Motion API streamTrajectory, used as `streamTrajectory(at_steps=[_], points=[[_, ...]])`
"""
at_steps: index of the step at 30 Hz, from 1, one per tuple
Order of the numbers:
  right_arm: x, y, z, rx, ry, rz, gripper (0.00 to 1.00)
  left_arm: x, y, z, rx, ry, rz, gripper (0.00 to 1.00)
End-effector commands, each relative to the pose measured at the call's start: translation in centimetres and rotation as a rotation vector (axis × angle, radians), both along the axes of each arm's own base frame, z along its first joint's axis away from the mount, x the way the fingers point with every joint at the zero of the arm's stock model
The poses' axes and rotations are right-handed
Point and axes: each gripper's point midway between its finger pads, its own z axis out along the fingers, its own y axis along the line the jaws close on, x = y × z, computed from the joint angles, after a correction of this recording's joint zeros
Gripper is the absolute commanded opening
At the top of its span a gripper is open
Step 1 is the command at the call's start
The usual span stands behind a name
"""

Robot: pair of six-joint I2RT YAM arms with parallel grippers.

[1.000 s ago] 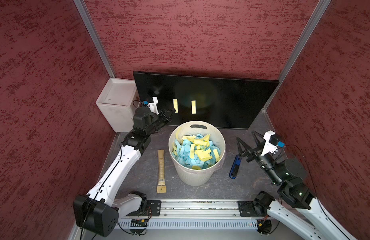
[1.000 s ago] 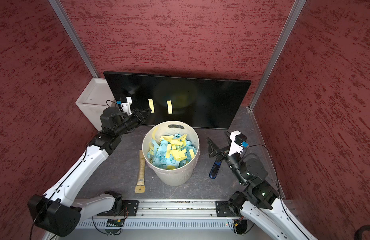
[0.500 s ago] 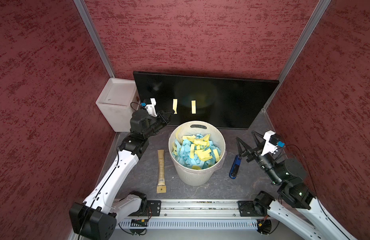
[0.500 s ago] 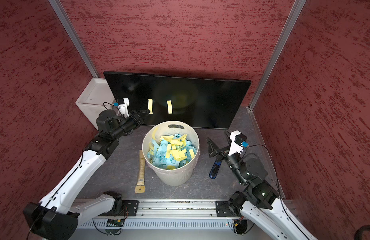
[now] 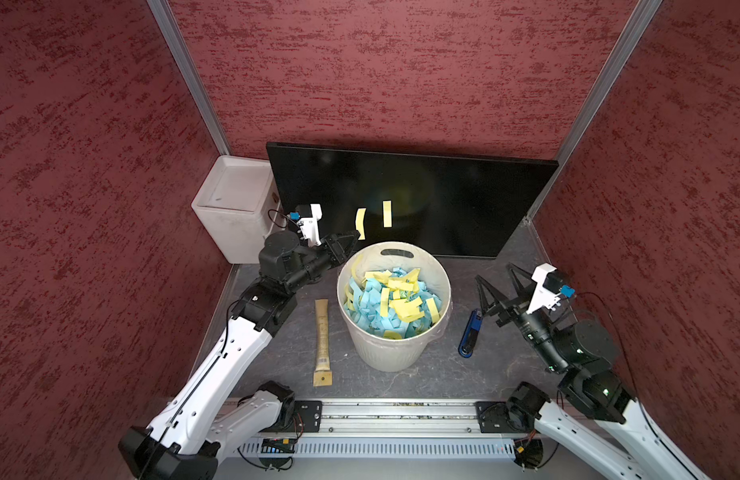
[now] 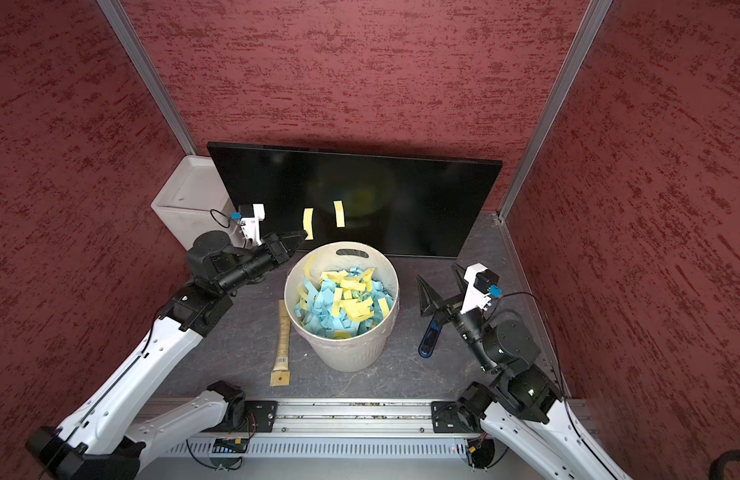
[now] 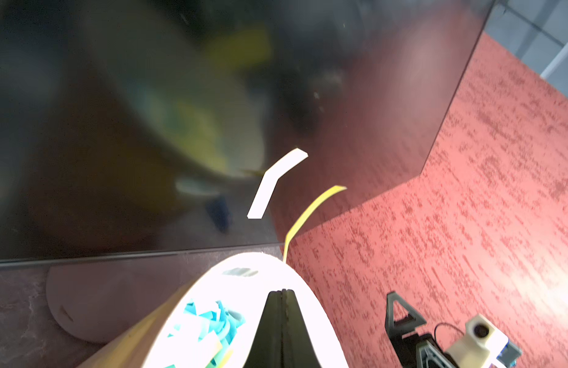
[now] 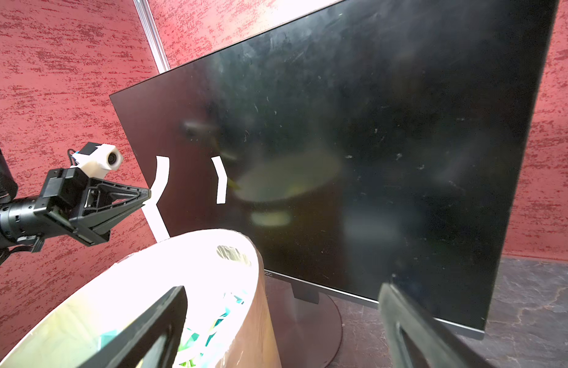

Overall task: Remove the sticky note from the monitor
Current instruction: Tear off the sticky note from the monitor, then place the sticky note in the trash bin.

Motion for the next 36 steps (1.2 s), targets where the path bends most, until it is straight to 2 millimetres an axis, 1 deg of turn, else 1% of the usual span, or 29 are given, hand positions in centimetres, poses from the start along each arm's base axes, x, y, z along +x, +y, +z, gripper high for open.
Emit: streamTrajectory(at_steps=[1, 9, 13, 20, 22, 29, 36], points=[[-0.4, -0.5, 0.7, 0.024, -0.008, -0.007, 0.98, -0.9, -0.2, -0.6, 0.073, -0.016, 0.006, 0.0], [-0.5, -0.5, 0.5, 0.027, -0.003, -0.006, 0.98, -2.8, -2.1, -1.4, 0.181, -0.034, -0.029, 0.0], [-0.4, -0.5, 0.5, 0.027, -0.002, -0.007, 0.98, -3.6, -2.8, -1.3, 0.242, -0.056, -0.045, 0.0], [-0.3, -0.4, 0.4, 0.025, 0.001, -0.005, 0.98, -4.4, -4.3, -1.5, 0.389, -0.095, -0.049, 0.0], [-0.3, -0.4, 0.3, 0.024, 0.003, -0.007, 0.98, -4.4, -4.6, -1.6, 0.427, -0.107, -0.045, 0.0], [-0.3, -0.5, 0.2, 0.022, 0.005, -0.01, 0.98, -3.9, -5.8, -2.9, 0.548, -0.121, -0.036, 0.0], [-0.1, -0.4, -0.1, 0.013, 0.012, -0.016, 0.98, -3.0, -5.7, -3.9, 0.611, -0.127, -0.009, 0.0]])
